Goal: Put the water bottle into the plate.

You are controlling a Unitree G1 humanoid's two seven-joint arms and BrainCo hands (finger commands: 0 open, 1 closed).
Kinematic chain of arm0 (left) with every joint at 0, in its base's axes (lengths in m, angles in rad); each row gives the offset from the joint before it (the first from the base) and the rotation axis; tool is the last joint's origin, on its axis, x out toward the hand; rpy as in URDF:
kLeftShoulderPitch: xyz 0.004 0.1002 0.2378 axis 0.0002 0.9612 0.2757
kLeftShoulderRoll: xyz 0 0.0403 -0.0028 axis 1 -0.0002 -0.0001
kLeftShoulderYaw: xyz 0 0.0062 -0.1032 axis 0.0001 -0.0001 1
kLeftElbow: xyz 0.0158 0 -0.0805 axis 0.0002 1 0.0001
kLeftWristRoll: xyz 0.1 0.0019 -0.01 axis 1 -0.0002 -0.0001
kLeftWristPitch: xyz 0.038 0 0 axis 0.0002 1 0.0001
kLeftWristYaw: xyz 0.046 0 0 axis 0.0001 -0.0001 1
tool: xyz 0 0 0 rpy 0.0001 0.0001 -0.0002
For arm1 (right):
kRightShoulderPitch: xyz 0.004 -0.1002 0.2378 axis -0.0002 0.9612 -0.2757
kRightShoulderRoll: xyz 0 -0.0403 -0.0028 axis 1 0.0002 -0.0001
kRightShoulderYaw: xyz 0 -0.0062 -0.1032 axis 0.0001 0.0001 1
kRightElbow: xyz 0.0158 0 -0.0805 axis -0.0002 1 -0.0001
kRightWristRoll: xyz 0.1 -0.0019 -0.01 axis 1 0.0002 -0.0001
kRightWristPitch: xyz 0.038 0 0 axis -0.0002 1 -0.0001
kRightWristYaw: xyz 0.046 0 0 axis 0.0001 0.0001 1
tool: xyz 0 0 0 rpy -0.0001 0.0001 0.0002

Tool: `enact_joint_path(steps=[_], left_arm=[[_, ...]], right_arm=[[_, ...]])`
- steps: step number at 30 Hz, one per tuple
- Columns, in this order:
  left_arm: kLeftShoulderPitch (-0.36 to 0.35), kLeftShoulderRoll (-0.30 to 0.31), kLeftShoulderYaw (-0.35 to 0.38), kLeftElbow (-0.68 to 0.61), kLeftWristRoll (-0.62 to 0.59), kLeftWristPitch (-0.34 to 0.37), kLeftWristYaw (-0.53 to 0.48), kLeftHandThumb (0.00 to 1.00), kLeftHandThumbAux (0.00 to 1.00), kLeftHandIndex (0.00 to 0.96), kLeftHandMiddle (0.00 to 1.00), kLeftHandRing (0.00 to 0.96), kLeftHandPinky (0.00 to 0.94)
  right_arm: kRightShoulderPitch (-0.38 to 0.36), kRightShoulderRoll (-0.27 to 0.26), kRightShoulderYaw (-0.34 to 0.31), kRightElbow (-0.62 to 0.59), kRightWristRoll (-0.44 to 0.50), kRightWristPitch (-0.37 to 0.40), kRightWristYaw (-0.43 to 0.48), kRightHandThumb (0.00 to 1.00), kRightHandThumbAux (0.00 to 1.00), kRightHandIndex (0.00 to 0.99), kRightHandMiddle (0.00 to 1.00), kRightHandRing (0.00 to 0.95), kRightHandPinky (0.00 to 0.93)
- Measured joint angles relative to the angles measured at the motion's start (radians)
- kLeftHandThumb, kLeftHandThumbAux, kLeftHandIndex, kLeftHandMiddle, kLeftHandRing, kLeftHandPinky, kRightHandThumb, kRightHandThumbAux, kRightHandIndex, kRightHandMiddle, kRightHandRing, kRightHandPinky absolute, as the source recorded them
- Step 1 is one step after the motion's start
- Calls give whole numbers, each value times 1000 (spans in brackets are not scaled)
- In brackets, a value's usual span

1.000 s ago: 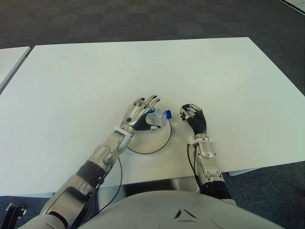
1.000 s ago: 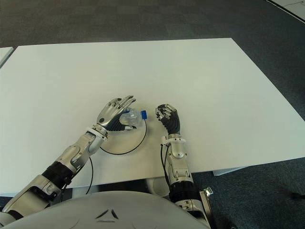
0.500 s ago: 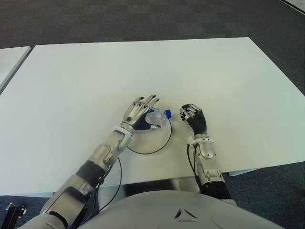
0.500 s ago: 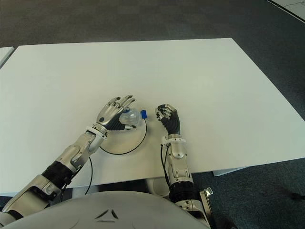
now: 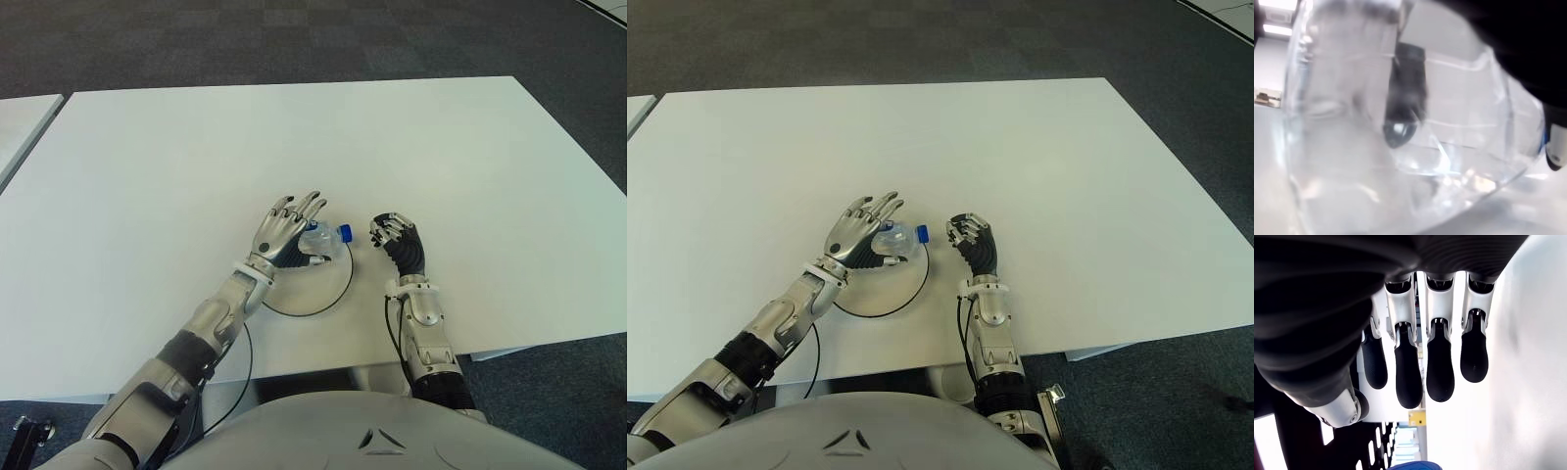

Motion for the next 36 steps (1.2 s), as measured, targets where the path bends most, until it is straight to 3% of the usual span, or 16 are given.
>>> enact_joint_path(steps=[15, 25, 36], left_arm=[[21, -36, -7, 5, 44, 107, 165, 49, 408, 0, 0, 0, 0], [29, -96, 1, 54, 53, 135, 467, 70, 357, 0, 0, 0, 0], [3, -110, -23, 127, 61, 111, 682, 165, 327, 0, 0, 0, 0]], right_arm=[[1, 0, 5, -1, -2, 0, -10, 706, 729, 432, 599, 611, 622], [1, 0, 6, -1, -2, 0, -12, 706, 729, 432, 597, 609, 618], [2, 0, 6, -1, -1, 0, -13, 706, 729, 432, 599, 611, 620]])
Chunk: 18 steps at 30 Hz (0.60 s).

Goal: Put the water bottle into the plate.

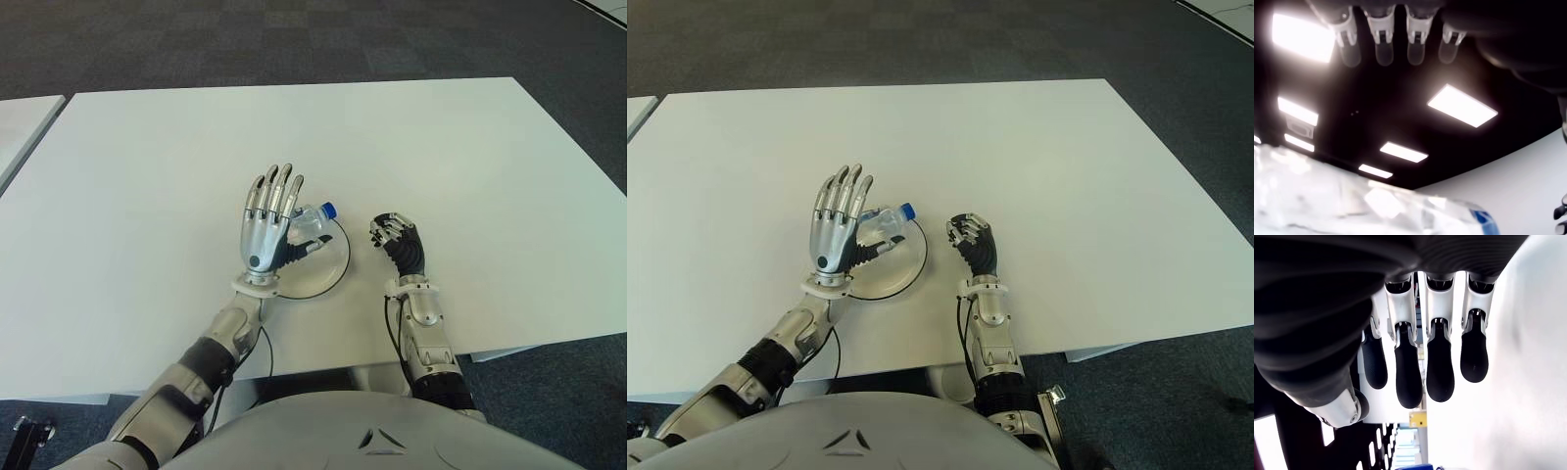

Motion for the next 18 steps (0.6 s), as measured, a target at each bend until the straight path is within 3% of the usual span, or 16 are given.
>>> enact_joint_path(steps=[10, 18], left_arm=[[-42, -1, -15, 75, -2, -76, 126, 225, 333, 0, 0, 0, 0], [-49, -10, 9, 102, -80, -193, 168, 202, 402, 0, 0, 0, 0]], right_arm=[[1, 0, 1, 0, -3, 0, -6, 705, 730, 432, 595, 610, 623], [2, 0, 2, -2, -3, 0, -6, 706, 729, 432, 597, 611, 619]])
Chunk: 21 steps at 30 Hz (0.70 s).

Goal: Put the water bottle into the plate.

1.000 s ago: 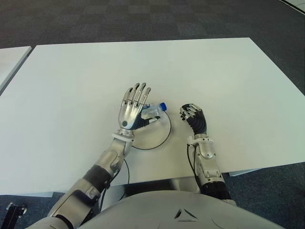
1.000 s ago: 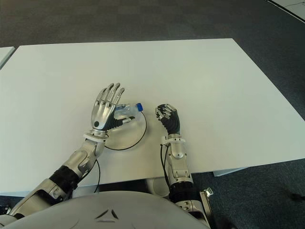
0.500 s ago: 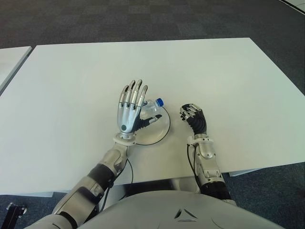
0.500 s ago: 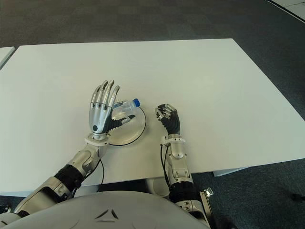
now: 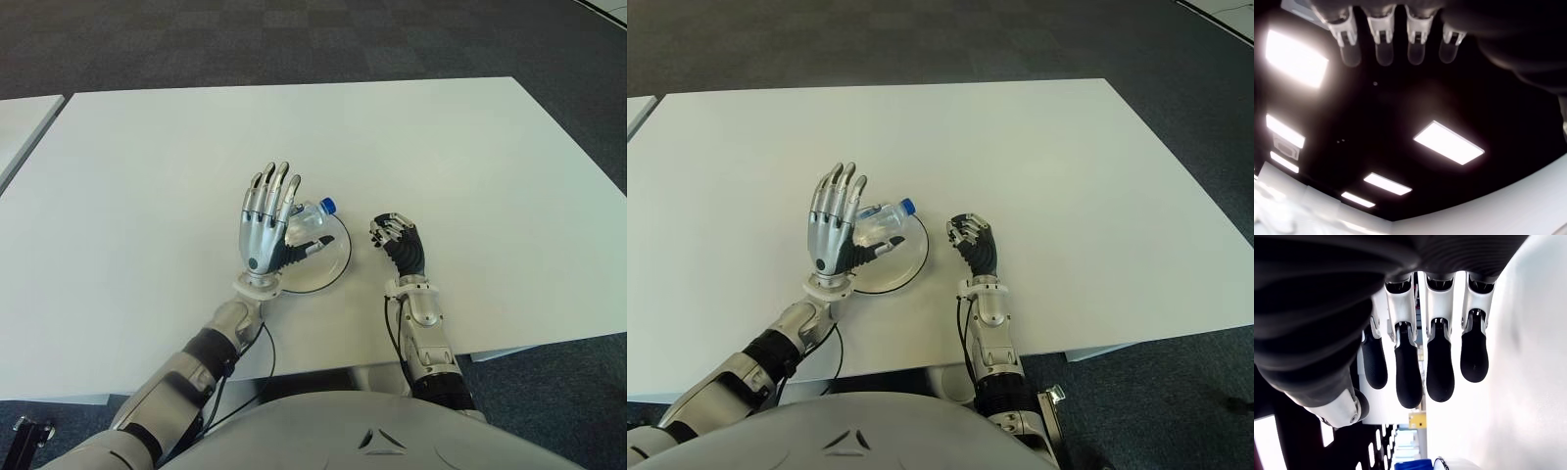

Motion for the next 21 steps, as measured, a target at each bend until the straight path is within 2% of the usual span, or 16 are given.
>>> enact_joint_path(steps=[6, 9, 15, 21], left_arm=[[24, -14, 66, 2, -161, -165, -52, 184, 489, 0, 0, 0, 0], [42, -21, 101, -13, -221, -208, -93, 170, 515, 0, 0, 0, 0], [98, -45, 178, -69, -344, -241, -215, 119, 536, 0, 0, 0, 0], [153, -97, 312, -129, -573, -220, -419, 69, 575, 0, 0, 0, 0]], right_arm=[[1, 0, 0, 0, 0, 0, 2, 706, 729, 432, 595, 610, 617], [1, 0, 1, -1, 0, 3, 2, 706, 729, 432, 595, 610, 617], [3, 0, 2, -10, 0, 18, 2, 706, 729, 432, 596, 611, 622], [5, 0, 3, -15, 1, 19, 2, 706, 729, 432, 595, 613, 626]])
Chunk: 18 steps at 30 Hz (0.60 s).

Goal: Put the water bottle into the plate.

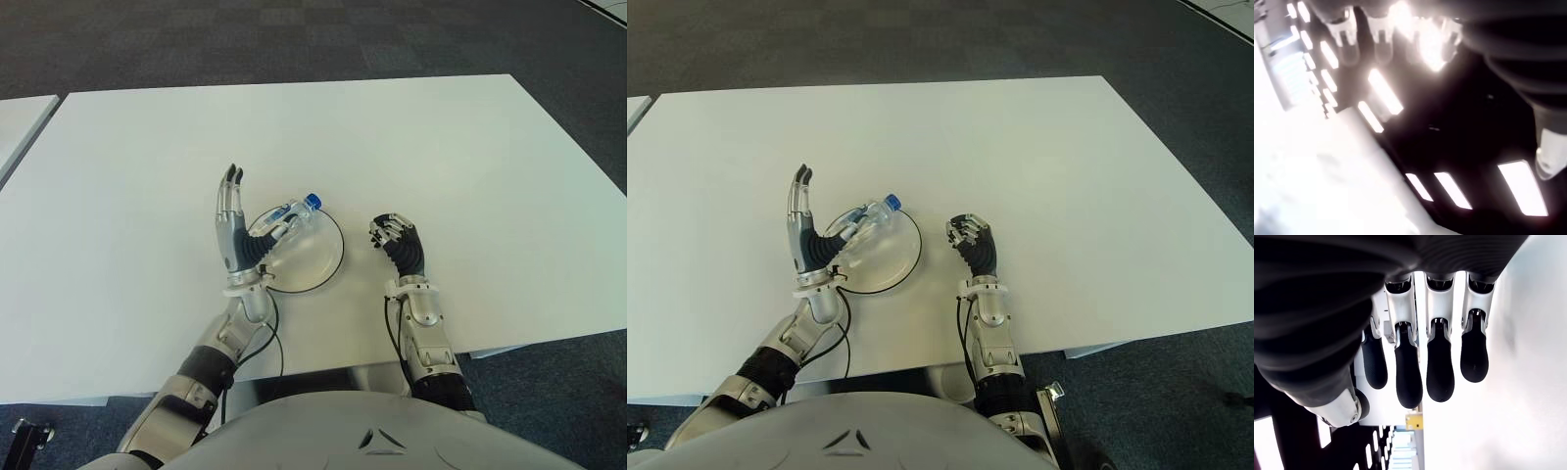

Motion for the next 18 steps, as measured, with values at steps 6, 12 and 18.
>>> enact_joint_path(steps=[6, 12, 18], left_arm=[[59, -43, 107, -60, -124, 63, -114, 18, 613, 0, 0, 0, 0], [84, -78, 171, -78, -165, 82, -166, 1, 614, 0, 0, 0, 0], [78, -99, 251, -55, -260, 19, -249, 0, 656, 27, 32, 9, 23]], right_arm=[[2, 0, 0, -1, 1, 0, 1, 706, 729, 432, 596, 612, 622], [2, 0, 2, -1, 1, 0, 4, 706, 728, 432, 597, 612, 623], [3, 0, 6, -2, 1, 0, 9, 705, 729, 432, 596, 609, 618]])
